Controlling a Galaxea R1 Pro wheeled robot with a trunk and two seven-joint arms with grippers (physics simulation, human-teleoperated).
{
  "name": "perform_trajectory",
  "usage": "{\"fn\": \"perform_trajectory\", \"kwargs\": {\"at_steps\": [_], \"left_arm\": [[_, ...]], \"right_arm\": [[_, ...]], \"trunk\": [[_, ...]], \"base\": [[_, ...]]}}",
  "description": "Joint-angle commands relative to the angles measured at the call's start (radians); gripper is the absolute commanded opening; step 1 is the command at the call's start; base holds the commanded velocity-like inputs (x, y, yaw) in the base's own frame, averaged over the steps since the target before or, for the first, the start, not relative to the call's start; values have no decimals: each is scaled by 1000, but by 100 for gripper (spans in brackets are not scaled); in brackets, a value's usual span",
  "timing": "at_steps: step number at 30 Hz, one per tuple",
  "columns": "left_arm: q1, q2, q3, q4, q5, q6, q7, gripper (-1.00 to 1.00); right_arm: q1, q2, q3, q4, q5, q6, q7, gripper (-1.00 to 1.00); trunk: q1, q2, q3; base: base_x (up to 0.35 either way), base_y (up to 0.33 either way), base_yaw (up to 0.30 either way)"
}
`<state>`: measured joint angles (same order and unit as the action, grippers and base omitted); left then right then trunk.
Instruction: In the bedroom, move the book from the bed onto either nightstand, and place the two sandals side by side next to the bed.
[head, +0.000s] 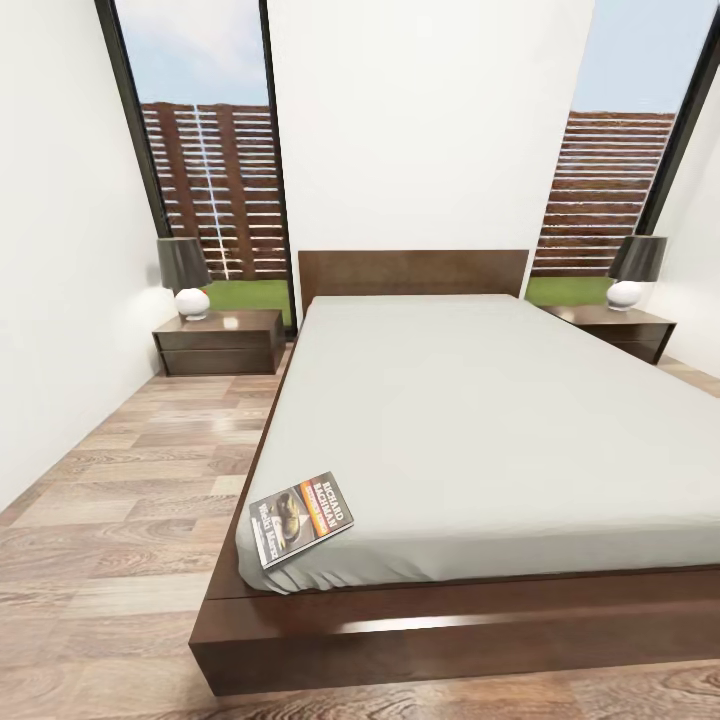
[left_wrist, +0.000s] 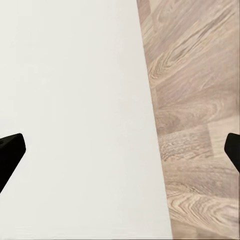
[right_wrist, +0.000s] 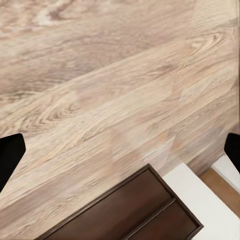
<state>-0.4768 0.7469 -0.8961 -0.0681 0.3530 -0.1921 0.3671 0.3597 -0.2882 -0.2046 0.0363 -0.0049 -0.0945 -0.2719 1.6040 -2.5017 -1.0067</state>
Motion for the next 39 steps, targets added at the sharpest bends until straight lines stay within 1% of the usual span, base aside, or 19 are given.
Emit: {"fn": "perform_trajectory", "kwargs": {"at_steps": [1,3,4,6,7,9,10,12,13,14,15,17,18,21,27,36,39], "left_arm": [[0,0,-9,-1,9,-2,3,100],[20,0,-9,-1,9,-2,3,100],[20,0,-9,-1,9,-2,3,100],[40,0,-9,-1,9,-1,3,100],[40,0,-9,-1,9,-1,3,100],[62,0,-9,-1,9,-1,3,100],[62,0,-9,-1,9,-1,3,100],[83,0,-9,-1,9,-1,3,100],[83,0,-9,-1,9,-1,3,100],[93,-1,-9,-1,9,-1,3,100],[93,-1,-9,-1,9,-1,3,100],[108,-1,-9,-1,9,-2,3,100],[108,-1,-9,-1,9,-2,3,100],[127,-1,-9,-1,8,-1,3,100],[149,-3,-9,-1,9,-1,3,100],[160,-4,-8,-1,9,-1,3,100],[163,-4,-8,-1,9,-1,3,100]], "right_arm": [[0,0,-6,2,0,-8,0,100],[0,-6,-20,2,-1,-9,0,100],[0,-6,-20,2,-1,-9,0,100],[0,-13,-43,2,-4,-10,0,100],[0,-13,-43,2,-4,-10,0,100],[0,-21,-71,2,-7,-10,1,100],[0,-21,-71,2,-7,-10,1,100],[1,-30,-100,1,-9,-10,1,100],[1,-30,-100,1,-9,-10,1,100],[1,-35,-115,1,-10,-10,1,100],[1,-35,-115,1,-10,-10,1,100],[1,-41,-138,1,-11,-10,1,100],[1,-41,-138,1,-11,-10,1,100],[1,-47,-160,0,-12,-10,2,100],[1,-55,-174,-1,-12,-10,2,100],[1,-60,-180,-1,-12,-10,2,100],[1,-61,-182,-1,-12,-10,2,100]], "trunk": [[0,0,-1],[0,0,-1],[0,0,-1],[0,0,-1],[0,0,-1],[0,0,-1],[0,0,-1],[0,0,-1],[0,0,-1],[0,0,-1],[0,0,-1],[0,0,-1],[0,0,-1],[0,0,-1],[0,0,-1],[0,0,-1],[-1,0,11]], "base": [[0,0,0],[0,0,0],[0,0,0],[0,0,0],[0,0,0],[0,0,0],[0,0,0],[0,0,0],[0,0,0],[0,0,0],[0,0,0],[0,0,0],[0,0,0],[0,0,0],[0,0,0],[0,0,0],[0,0,0]]}}
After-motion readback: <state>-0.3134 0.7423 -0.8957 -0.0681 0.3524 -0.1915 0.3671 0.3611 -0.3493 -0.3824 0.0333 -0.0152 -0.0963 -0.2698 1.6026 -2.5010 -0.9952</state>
